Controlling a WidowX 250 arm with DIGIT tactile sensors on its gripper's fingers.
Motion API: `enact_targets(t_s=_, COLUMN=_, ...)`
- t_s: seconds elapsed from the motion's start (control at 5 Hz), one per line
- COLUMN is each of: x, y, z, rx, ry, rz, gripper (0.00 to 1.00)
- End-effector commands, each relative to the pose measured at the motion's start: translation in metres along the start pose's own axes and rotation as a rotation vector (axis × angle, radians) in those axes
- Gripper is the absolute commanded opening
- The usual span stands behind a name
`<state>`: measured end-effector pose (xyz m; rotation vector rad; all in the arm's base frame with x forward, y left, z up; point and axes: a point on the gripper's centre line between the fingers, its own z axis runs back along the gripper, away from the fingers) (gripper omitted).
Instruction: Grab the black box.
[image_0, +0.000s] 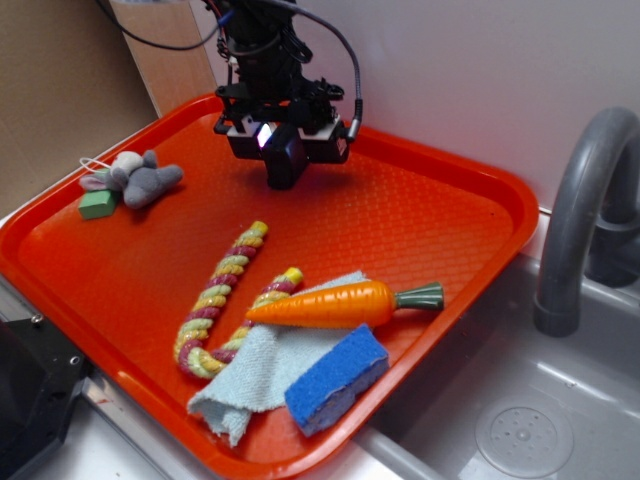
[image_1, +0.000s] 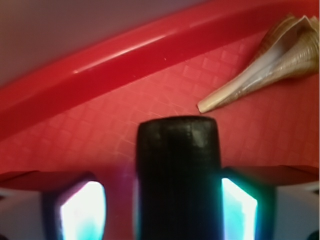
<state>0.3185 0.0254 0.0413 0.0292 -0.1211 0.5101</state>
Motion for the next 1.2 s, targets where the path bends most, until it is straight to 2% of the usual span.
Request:
enact_targets(t_s=0.0, x=0.002, y=0.011, z=0.059, rx=-0.053, ry=-0.124, rz=-0.093, gripper=0.0)
enact_targets(t_s=0.2, x=-0.022, y=0.037, z=0.111, rx=-0.136, ry=-0.145, rz=-0.157, gripper=0.0)
enact_targets(t_s=0.4, x=-0.045, y=0.065, z=0.164, rx=-0.248, ry=-0.016, rz=-0.228, gripper=0.0)
enact_targets(t_s=0.6, x=-0.055, y=0.077, z=0.216, rx=-0.236, ry=-0.028, rz=-0.266, gripper=0.0)
enact_targets(t_s=0.8, x=-0.054, y=0.071, z=0.237, rx=-0.226, ry=-0.039, rz=-0.289, gripper=0.0)
enact_targets(t_s=1.0, x=-0.058, y=0.071, z=0.231, rx=-0.183, ry=-0.058, rz=-0.292, gripper=0.0)
